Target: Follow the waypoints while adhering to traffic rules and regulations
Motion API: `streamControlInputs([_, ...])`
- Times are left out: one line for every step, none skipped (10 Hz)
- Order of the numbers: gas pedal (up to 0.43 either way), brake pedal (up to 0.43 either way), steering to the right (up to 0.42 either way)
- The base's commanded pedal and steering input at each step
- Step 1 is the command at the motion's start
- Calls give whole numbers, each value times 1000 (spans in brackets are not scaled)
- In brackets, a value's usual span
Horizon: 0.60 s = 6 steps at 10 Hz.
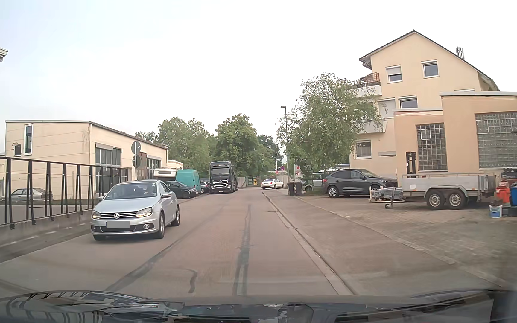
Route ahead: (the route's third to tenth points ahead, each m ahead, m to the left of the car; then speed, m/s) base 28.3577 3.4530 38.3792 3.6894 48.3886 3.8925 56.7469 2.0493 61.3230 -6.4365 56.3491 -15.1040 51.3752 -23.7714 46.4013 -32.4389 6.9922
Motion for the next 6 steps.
streamControlInputs([169,0,-48])
streamControlInputs([169,0,-47])
streamControlInputs([169,0,-45])
streamControlInputs([169,0,-42])
streamControlInputs([169,0,-39])
streamControlInputs([169,0,-36])
